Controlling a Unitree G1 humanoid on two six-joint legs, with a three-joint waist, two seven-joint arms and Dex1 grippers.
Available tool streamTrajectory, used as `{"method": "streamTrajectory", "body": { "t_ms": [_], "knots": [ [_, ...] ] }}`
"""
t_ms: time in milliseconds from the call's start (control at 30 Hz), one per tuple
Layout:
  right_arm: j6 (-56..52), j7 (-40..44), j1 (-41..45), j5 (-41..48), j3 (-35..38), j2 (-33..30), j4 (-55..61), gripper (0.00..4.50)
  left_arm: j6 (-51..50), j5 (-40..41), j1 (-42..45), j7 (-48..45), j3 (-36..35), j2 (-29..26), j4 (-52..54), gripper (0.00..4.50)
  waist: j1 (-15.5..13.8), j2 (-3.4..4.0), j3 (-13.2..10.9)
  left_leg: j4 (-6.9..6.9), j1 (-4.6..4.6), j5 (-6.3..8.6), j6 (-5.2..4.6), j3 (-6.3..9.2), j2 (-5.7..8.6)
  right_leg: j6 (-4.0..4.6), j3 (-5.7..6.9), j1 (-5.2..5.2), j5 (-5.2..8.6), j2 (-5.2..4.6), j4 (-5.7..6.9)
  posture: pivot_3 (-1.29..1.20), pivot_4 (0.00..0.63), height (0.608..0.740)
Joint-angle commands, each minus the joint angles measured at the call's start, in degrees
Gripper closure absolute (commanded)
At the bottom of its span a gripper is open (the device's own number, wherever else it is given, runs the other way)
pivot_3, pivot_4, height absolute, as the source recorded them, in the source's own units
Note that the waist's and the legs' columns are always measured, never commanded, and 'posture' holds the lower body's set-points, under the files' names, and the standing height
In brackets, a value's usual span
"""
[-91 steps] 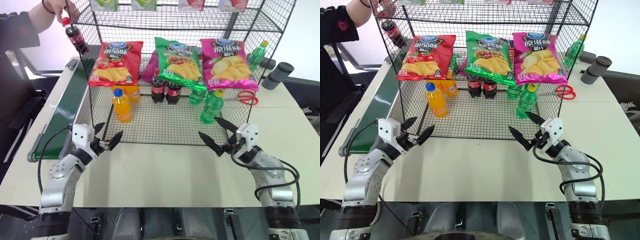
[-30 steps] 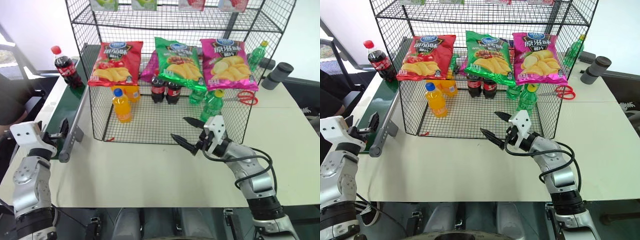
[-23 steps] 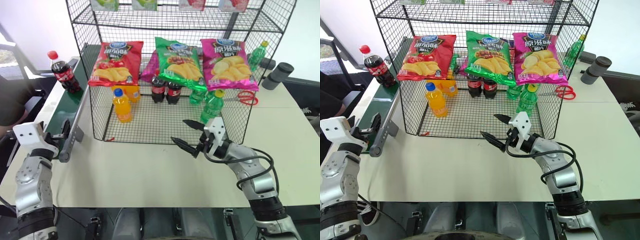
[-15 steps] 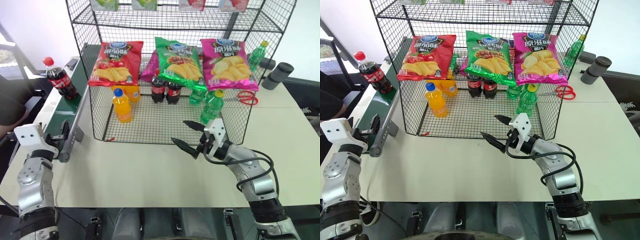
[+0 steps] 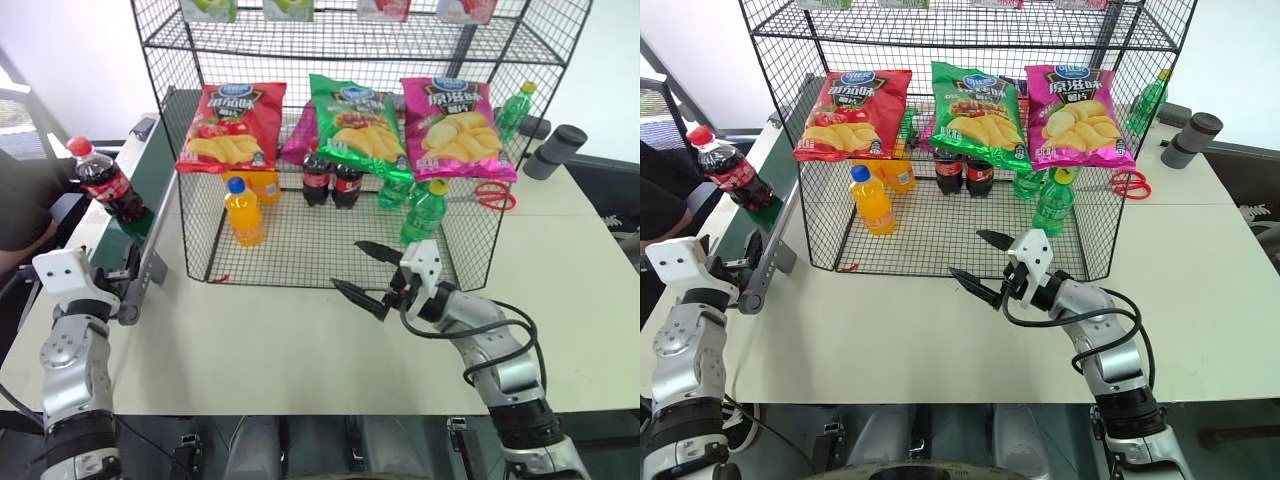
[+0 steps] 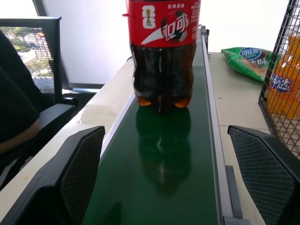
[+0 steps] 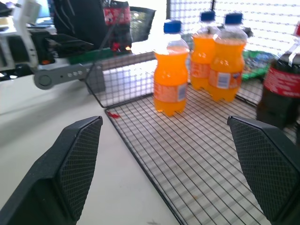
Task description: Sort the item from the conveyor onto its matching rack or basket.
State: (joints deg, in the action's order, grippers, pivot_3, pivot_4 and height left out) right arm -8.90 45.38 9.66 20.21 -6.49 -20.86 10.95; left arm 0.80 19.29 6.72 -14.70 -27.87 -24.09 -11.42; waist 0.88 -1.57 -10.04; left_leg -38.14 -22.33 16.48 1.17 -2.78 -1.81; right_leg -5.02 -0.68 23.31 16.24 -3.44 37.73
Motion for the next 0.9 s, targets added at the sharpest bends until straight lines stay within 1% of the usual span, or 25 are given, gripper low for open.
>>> {"method": "streamTrajectory", "body": {
  "t_ms": [33,167,667,767,800,833,900],
  "knots": [
    [1.6,-0.1,0.3,-0.2,0.0,0.5,1.4,0.05,1.1,0.6,0.1,0.0,-1.1,-0.3,0.6,0.00,-0.1,0.00,0.0,0.00,0.00,0.00,0.00,0.00,0.00,0.00,0.00,0.00,0.00,0.00,0.00,0.00,0.150,0.740],
    [1.9,-0.1,0.6,-0.3,-0.1,0.8,1.1,0.05,0.8,1.6,-0.1,0.4,-1.8,0.1,1.1,0.00,-0.1,0.00,0.0,0.00,0.00,0.00,0.00,0.00,0.00,0.00,0.00,0.00,0.00,-0.01,0.00,0.00,0.150,0.740],
    [2.1,-0.1,1.0,-1.5,-1.2,1.7,0.1,0.05,3.3,0.0,0.3,3.5,-2.5,-0.4,-1.1,0.00,0.0,0.00,0.0,0.00,0.00,0.00,0.00,0.01,0.00,0.00,0.01,0.00,0.00,-0.01,0.00,0.00,0.150,0.740],
    [2.2,-0.1,1.2,-1.6,-1.2,1.6,-0.1,0.00,4.7,0.1,0.3,3.5,-2.8,-0.3,-1.7,0.78,0.0,-0.01,0.0,0.00,0.00,0.00,0.00,0.01,0.00,0.00,0.01,0.01,0.00,-0.01,0.00,0.00,0.150,0.740],
    [2.2,-0.1,1.2,-1.6,-1.2,1.7,-0.2,0.00,4.7,0.1,0.2,3.4,-2.7,-0.3,-1.8,1.20,-0.1,-0.01,0.0,0.00,0.00,0.00,0.00,0.01,0.00,0.00,0.01,0.01,0.00,-0.01,0.00,0.00,0.150,0.740],
    [2.1,-0.1,1.3,-1.6,-1.2,1.6,-0.2,0.00,4.6,0.2,0.2,3.3,-2.6,-0.4,-1.8,1.50,-0.1,-0.01,0.0,0.00,0.00,0.00,0.00,0.00,0.00,0.00,0.01,0.01,0.00,-0.01,0.00,0.00,0.150,0.740],
    [2.1,0.0,1.4,-1.7,-1.2,1.5,-0.3,0.00,4.5,0.2,0.0,2.9,-2.4,-0.6,-1.4,1.52,-0.1,-0.02,0.0,0.00,-0.01,0.00,0.00,0.01,0.00,0.00,0.01,0.00,0.00,-0.01,0.00,0.00,0.150,0.740]
  ]
}}
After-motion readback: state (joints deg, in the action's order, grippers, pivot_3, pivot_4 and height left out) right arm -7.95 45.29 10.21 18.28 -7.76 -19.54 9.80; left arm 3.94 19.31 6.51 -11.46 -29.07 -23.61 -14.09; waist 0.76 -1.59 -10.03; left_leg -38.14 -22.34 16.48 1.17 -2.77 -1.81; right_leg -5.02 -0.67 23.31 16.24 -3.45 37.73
